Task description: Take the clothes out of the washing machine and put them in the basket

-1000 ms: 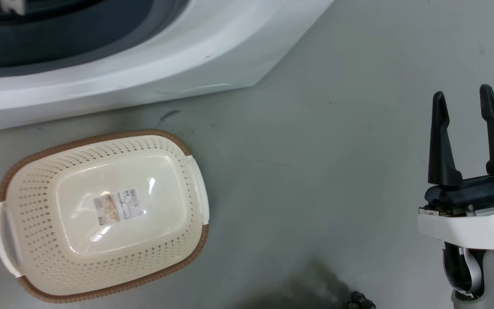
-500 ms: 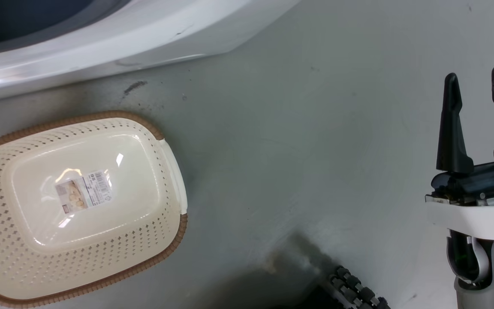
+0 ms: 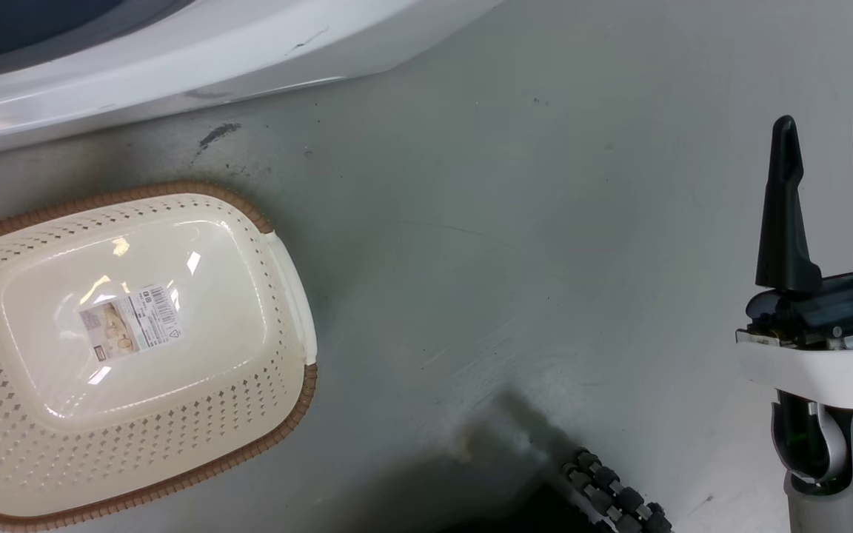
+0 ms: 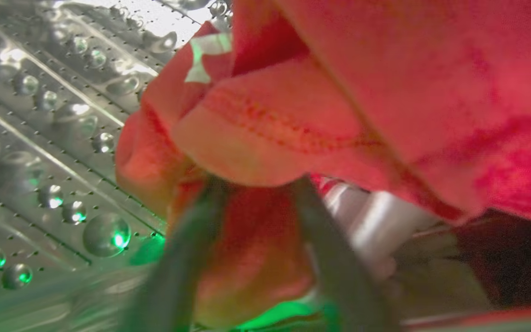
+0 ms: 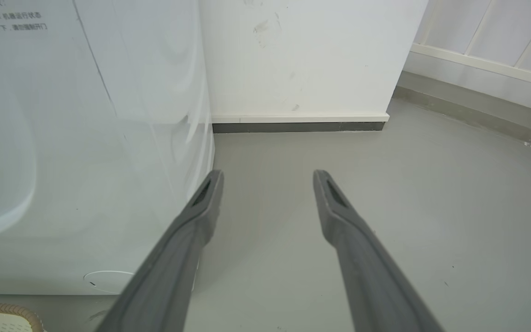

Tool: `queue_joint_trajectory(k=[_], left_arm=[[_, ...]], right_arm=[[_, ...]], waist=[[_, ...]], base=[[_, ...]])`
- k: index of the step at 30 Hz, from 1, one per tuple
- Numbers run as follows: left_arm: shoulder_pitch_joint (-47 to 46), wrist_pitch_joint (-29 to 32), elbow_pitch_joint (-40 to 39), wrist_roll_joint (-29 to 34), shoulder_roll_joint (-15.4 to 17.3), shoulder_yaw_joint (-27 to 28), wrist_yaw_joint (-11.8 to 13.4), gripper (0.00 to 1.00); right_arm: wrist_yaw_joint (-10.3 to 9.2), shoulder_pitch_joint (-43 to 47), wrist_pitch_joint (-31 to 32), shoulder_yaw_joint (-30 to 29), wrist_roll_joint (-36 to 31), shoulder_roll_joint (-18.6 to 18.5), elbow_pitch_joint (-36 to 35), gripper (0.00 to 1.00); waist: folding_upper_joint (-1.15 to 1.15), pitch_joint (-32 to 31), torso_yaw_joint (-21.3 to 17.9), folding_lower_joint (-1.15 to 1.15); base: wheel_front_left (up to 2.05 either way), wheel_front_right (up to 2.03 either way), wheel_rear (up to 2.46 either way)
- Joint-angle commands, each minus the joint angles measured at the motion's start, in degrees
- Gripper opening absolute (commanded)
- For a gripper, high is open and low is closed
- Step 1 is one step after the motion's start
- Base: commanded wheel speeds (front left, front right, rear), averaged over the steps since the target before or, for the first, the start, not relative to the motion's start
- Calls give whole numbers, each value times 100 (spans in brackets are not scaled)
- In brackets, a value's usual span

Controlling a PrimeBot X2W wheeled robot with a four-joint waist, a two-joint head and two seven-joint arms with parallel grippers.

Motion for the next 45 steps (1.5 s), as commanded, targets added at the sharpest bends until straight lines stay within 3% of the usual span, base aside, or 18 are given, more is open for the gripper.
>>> queue_joint_trajectory(k=[1, 9, 32, 42, 45], left_arm=[[103, -32, -13, -61, 41, -51, 0, 0], [204, -552, -166, -343, 80, -264, 0, 0], [2490, -3380, -379, -1223, -687, -713, -1, 0], [3290, -3859, -812, -1283, -883, -707, 98, 0], [3563, -3883, -1274, -1269, -881, -629, 205, 0]], right_arm=[[-4, -77, -12, 6, -13, 9, 7, 100], [-4, -45, -12, -3, -100, 9, 37, 100], [-4, 640, -12, 32, -824, 6, 374, 100], [-4, 969, -12, 13, -1032, 6, 442, 100], [-4, 1077, -12, -1, -1089, 6, 462, 100]], waist=[[0, -18, 7, -1], [0, -225, 89, -1], [0, -2281, 935, -1], [0, -2955, 1233, -1], [0, -3157, 1336, -1]], base=[[0, 0, 0], [0, 0, 0], [0, 0, 0], [0, 0, 0], [0, 0, 0]])
